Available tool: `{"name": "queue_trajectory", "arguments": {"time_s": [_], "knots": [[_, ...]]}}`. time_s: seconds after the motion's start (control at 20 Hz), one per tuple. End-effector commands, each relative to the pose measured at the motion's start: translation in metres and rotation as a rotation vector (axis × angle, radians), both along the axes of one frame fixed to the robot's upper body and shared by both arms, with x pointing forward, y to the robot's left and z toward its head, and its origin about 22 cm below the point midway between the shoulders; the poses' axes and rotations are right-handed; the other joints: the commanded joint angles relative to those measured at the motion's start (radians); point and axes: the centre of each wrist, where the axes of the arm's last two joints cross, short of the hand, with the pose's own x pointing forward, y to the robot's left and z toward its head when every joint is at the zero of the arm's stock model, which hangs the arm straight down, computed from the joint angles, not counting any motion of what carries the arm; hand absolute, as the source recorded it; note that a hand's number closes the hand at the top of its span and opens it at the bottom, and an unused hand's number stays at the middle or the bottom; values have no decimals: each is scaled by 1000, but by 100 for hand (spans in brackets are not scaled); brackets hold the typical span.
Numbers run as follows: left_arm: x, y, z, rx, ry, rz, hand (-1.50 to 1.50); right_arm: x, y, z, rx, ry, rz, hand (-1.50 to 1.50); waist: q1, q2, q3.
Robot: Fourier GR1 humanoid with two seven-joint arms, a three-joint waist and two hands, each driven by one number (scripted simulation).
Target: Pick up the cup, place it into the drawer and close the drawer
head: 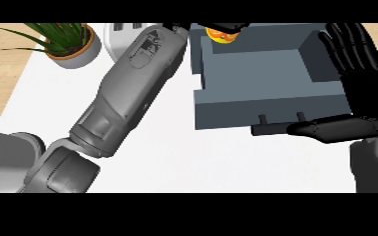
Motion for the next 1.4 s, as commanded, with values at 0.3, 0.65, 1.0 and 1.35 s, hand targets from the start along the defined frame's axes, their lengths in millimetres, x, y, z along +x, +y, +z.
{"name": "queue_trajectory", "arguments": {"time_s": [0.3,0.65,1.0,1.35], "knots": [[3,2,-41,225,185,-57,150,13,17,10,3,-43,48,-150,-69,26,1],[-2,7,-61,254,191,-36,-150,16,23,15,13,-68,125,-150,-144,39,1],[-4,6,-57,15,160,-87,-150,14,53,4,27,-6,408,150,-159,42,0],[-5,5,-49,-185,49,-77,-150,12,57,2,-210,110,673,150,-120,29,-2]]}}
